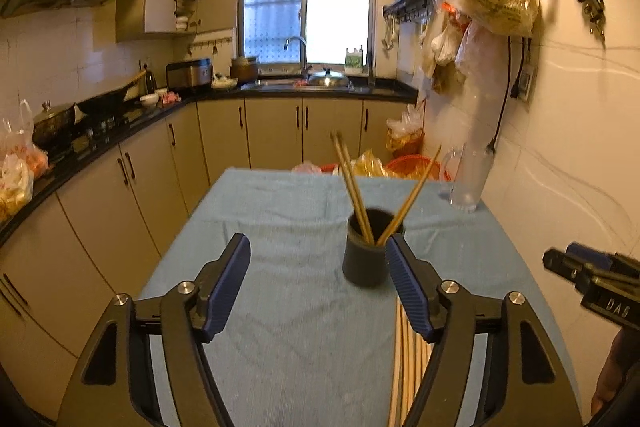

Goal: Organize utensils
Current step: 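Move both tools back to the chopsticks and grasp one with the left tool, then hold a chopstick in the left tool while the right tool grasps another chopstick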

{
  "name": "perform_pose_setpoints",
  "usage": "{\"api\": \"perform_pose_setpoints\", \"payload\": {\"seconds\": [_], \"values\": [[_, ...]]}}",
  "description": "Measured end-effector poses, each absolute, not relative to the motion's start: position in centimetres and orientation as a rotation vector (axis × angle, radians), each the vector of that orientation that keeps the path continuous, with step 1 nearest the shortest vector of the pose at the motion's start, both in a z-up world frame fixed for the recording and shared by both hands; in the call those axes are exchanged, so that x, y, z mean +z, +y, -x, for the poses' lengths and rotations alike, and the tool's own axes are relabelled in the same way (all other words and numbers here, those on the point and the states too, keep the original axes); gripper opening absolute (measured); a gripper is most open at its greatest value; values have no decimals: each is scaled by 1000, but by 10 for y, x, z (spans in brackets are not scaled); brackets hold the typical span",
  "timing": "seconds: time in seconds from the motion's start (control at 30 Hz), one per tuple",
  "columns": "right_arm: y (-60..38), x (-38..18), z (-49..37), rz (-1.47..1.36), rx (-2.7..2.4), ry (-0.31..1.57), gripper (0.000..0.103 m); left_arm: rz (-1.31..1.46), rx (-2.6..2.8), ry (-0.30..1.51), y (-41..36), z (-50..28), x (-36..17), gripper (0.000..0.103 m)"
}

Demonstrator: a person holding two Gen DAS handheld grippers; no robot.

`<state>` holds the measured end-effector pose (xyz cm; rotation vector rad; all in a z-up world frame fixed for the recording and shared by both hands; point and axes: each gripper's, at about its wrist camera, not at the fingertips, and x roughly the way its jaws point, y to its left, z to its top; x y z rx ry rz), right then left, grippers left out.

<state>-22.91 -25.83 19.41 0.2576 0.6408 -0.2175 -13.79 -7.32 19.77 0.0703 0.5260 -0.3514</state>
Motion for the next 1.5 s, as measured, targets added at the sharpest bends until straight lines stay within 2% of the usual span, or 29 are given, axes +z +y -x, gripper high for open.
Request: {"api": "perform_pose_setpoints", "payload": {"seconds": [0.3, 0.37, 0.43, 0.57, 0.67, 0.8, 0.93, 1.03, 1.2, 1.37, 1.5], "values": [[-251, 97, 220, -339, -138, 875, 62, -122, -409, 769, -84, 122, 106, 69], [-249, 77, 215, -347, -123, 911, 59, -137, -435, 820, -90, 118, 90, 69], [-248, 65, 211, -352, -111, 929, 51, -150, -469, 852, -98, 117, 75, 69], [-254, 53, 210, -409, -109, 910, 51, -200, -547, 878, -123, 117, 55, 65], [-262, 51, 211, -435, -122, 886, 51, -236, -607, 913, -145, 114, 40, 57], [-269, 50, 210, -455, -131, 868, 51, -284, -624, 964, -168, 105, 20, 30], [-269, 47, 207, -447, -120, 875, 51, -332, -588, 939, -175, 103, 16, 15], [-262, 41, 198, -423, -100, 903, 51, -333, -574, 946, -170, 99, 17, 7], [-243, 32, 179, -349, -85, 945, 50, -276, -532, 978, -151, 90, 18, 7], [-230, 29, 162, -268, -121, 949, 40, -275, -530, 956, -143, 93, 17, 7], [-232, 26, 154, -225, -196, 974, 15, -263, -528, 943, -142, 94, 16, 7]]}}
